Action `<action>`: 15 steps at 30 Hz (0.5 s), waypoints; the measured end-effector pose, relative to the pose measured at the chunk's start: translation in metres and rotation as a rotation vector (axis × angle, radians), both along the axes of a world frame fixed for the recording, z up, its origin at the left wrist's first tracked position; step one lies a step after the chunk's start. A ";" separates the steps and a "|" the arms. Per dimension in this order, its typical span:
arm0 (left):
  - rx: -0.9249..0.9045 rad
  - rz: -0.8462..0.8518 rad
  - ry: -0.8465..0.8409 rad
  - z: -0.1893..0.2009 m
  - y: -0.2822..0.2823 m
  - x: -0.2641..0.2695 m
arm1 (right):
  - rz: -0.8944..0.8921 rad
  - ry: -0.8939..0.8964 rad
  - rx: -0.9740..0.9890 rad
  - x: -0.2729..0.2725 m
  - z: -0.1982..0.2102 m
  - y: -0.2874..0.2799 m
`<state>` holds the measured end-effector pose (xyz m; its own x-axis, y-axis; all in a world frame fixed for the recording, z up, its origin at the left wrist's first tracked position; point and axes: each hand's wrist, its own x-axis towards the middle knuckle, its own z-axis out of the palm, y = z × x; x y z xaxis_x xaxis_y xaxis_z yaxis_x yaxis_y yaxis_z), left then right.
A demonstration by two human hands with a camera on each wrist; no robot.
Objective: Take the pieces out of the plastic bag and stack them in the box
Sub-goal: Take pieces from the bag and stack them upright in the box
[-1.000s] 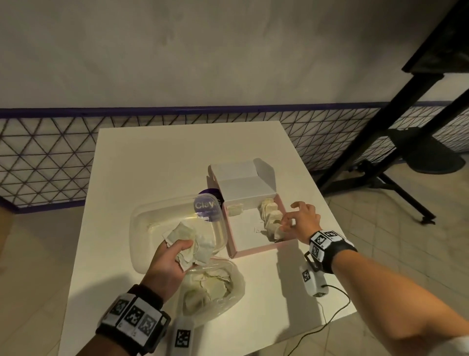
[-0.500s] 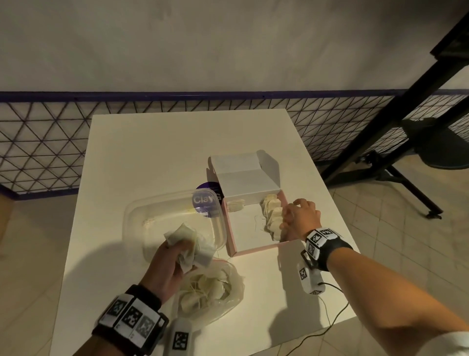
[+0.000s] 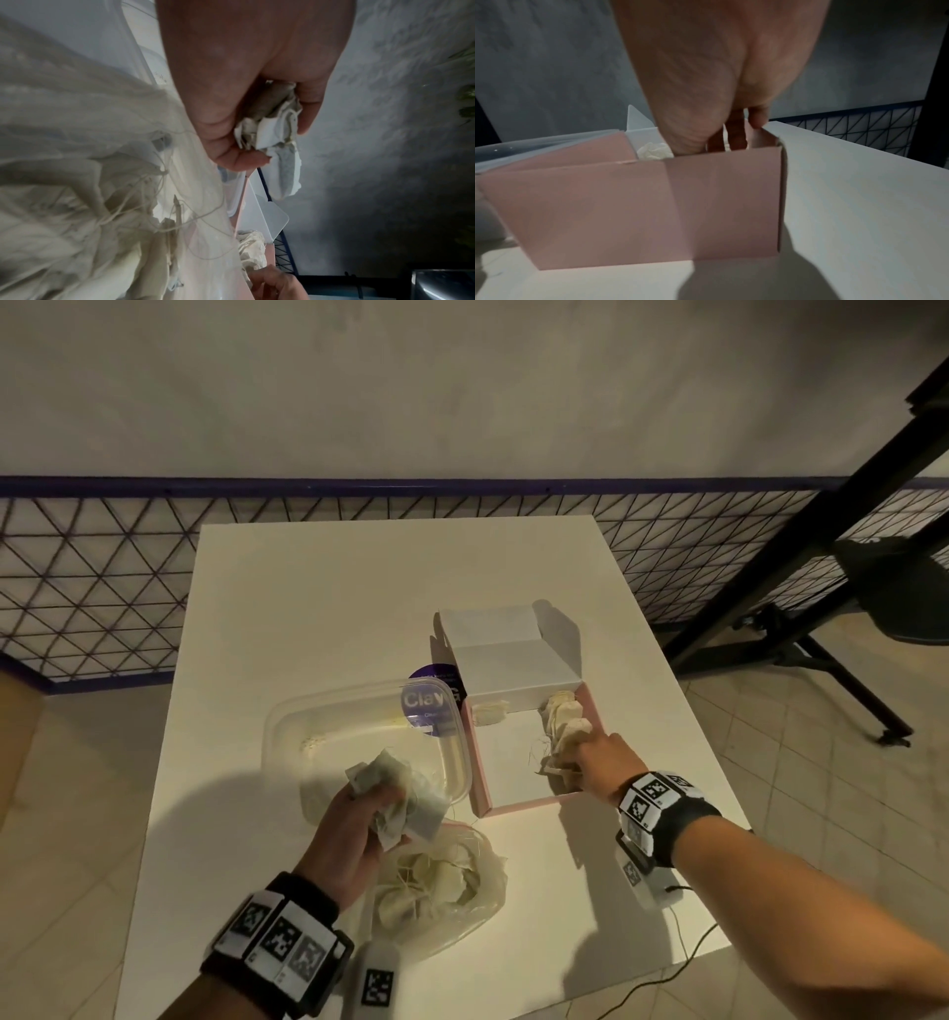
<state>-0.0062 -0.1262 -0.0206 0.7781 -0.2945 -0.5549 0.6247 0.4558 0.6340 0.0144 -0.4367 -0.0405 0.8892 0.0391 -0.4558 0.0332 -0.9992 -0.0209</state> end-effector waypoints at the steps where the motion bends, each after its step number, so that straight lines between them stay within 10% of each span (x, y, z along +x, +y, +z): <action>1: 0.000 -0.006 0.000 -0.001 0.000 0.000 | -0.002 0.014 0.014 0.000 0.002 0.001; 15: -0.020 -0.049 -0.027 -0.009 0.004 -0.002 | -0.183 -0.031 0.131 0.012 0.039 -0.023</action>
